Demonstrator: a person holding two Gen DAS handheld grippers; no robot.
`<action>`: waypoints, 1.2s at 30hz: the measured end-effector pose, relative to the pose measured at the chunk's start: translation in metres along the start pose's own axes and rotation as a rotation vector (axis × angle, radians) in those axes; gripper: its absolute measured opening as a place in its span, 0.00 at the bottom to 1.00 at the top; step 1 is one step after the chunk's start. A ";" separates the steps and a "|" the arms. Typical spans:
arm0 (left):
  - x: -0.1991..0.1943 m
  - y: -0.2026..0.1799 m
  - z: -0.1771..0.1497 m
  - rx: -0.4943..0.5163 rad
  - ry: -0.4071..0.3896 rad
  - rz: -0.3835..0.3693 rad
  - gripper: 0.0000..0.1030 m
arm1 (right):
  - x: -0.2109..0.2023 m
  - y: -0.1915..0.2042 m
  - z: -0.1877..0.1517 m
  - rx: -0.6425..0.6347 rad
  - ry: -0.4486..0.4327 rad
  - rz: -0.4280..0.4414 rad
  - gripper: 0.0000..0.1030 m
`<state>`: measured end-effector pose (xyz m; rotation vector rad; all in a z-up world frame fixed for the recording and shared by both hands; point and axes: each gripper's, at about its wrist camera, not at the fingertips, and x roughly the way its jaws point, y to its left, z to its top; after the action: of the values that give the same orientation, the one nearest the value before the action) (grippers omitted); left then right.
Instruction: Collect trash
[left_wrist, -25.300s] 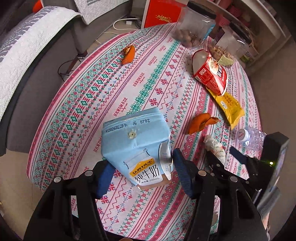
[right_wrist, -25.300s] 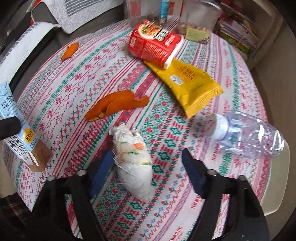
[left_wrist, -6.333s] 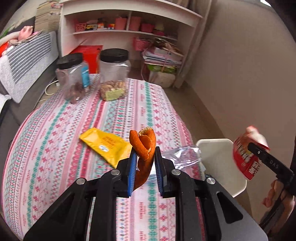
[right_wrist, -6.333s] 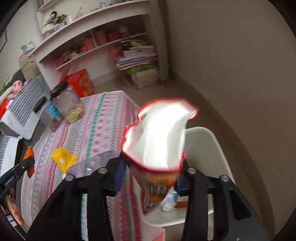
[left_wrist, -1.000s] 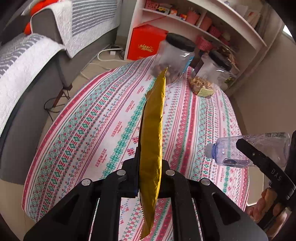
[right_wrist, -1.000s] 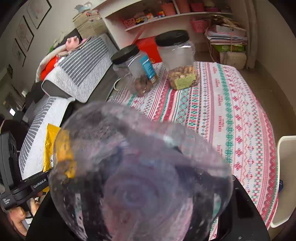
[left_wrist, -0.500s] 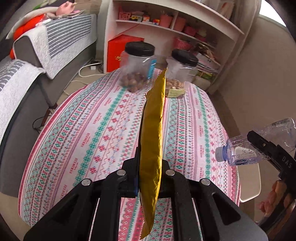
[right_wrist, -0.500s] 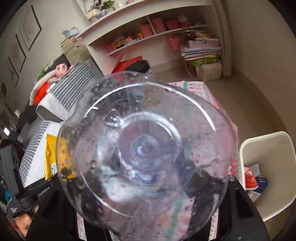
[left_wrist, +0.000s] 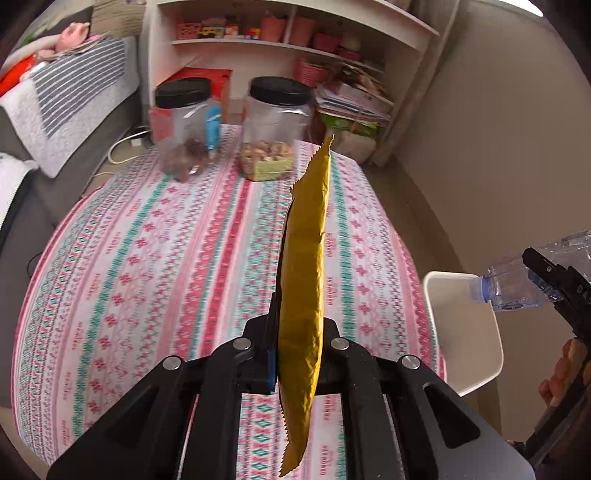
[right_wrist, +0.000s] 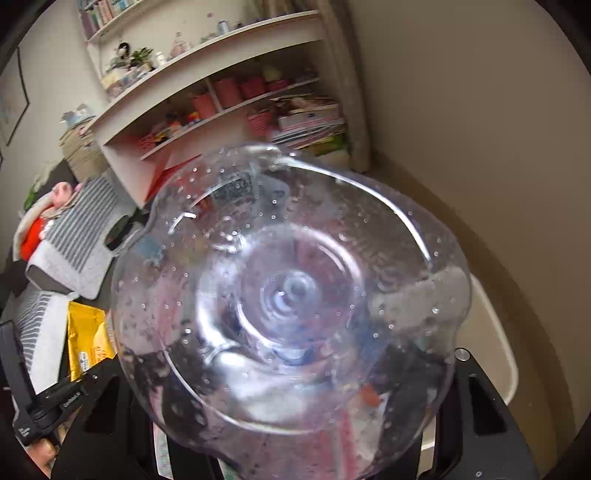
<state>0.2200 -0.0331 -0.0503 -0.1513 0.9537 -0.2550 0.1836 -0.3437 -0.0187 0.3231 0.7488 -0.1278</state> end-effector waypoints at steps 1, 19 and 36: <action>0.003 -0.008 0.000 0.009 0.004 -0.008 0.10 | -0.002 -0.010 0.001 0.003 0.001 -0.022 0.50; 0.059 -0.202 -0.018 0.228 0.119 -0.214 0.10 | -0.056 -0.159 0.006 0.304 -0.116 -0.168 0.84; -0.013 -0.210 -0.011 0.293 -0.073 -0.063 0.83 | -0.129 -0.105 -0.001 0.163 -0.387 -0.184 0.93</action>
<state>0.1727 -0.2317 0.0034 0.0786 0.8299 -0.4411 0.0650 -0.4426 0.0436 0.3703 0.3827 -0.4152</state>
